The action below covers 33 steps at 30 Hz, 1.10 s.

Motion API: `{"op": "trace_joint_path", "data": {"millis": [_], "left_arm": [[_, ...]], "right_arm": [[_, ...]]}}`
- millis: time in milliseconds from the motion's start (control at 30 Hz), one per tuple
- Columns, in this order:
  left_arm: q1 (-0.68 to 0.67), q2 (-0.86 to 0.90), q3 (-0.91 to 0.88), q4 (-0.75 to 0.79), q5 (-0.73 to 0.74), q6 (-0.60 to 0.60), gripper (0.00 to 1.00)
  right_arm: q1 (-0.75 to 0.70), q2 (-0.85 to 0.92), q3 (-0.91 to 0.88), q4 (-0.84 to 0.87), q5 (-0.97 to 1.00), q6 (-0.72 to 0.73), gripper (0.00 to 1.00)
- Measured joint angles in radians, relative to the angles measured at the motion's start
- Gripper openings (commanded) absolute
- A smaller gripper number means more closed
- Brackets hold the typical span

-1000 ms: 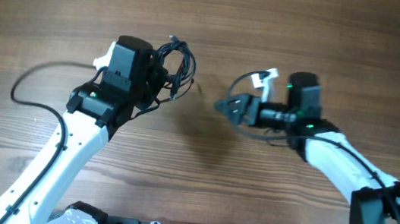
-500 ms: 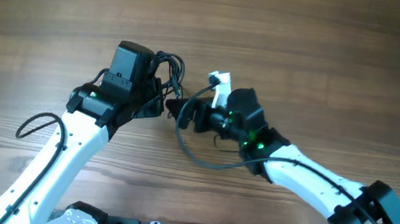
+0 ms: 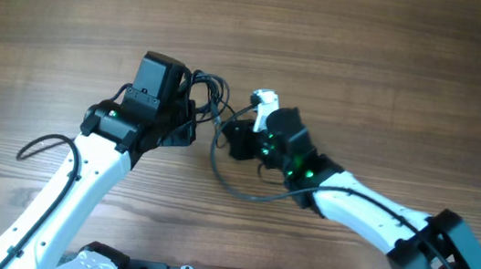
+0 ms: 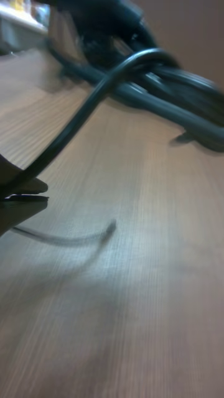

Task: Untangle cables

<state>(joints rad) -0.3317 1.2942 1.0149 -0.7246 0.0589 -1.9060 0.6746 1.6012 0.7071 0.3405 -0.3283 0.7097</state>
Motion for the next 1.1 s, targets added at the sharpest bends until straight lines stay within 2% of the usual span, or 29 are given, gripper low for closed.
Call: {"op": "trace_joint_path", "data": {"millis": [67,133,267,367,533,667,800,900,1033,1067,1100], "left_arm": [[-0.002,0.000,0.000,-0.002,-0.049,0.101,0.04],[-0.002,0.000,0.000,0.006,-0.114,0.250,0.04],[-0.005,0.000,0.000,0.050,-0.153,0.366,0.04],[-0.032,0.000,0.000,0.079,-0.169,0.431,0.04],[-0.158,0.005,0.000,0.249,-0.178,0.758,0.04],[-0.252,0.005,0.000,0.262,-0.163,1.041,0.04],[-0.256,0.005,0.000,0.257,-0.163,1.247,0.04],[-0.256,0.005,0.000,0.259,-0.139,1.323,0.04],[-0.256,0.005,0.000,0.291,-0.013,1.353,0.04],[-0.256,0.006,0.000,0.305,0.014,1.355,0.04],[-0.256,0.006,0.000,0.320,0.041,1.355,0.04]], "right_arm": [[-0.069,-0.027,0.000,-0.058,-0.119,-0.004,0.04],[-0.153,-0.072,0.000,-0.063,-0.298,-0.008,0.04],[-0.185,-0.091,0.000,-0.026,-0.554,-0.008,0.04],[-0.179,-0.091,0.000,0.008,-0.655,-0.008,0.05],[-0.174,-0.091,0.000,0.061,-0.638,-0.008,0.05],[-0.210,-0.091,0.000,0.064,-0.607,0.018,0.05],[-0.318,-0.091,0.000,0.110,-0.669,0.093,0.17],[-0.336,-0.091,0.000,0.124,-0.682,0.137,0.20],[-0.335,-0.091,0.000,0.107,-0.601,0.169,0.17],[-0.333,-0.091,0.000,0.077,-0.572,0.181,0.17],[-0.331,-0.092,0.001,0.039,-0.537,0.187,0.22]]}}
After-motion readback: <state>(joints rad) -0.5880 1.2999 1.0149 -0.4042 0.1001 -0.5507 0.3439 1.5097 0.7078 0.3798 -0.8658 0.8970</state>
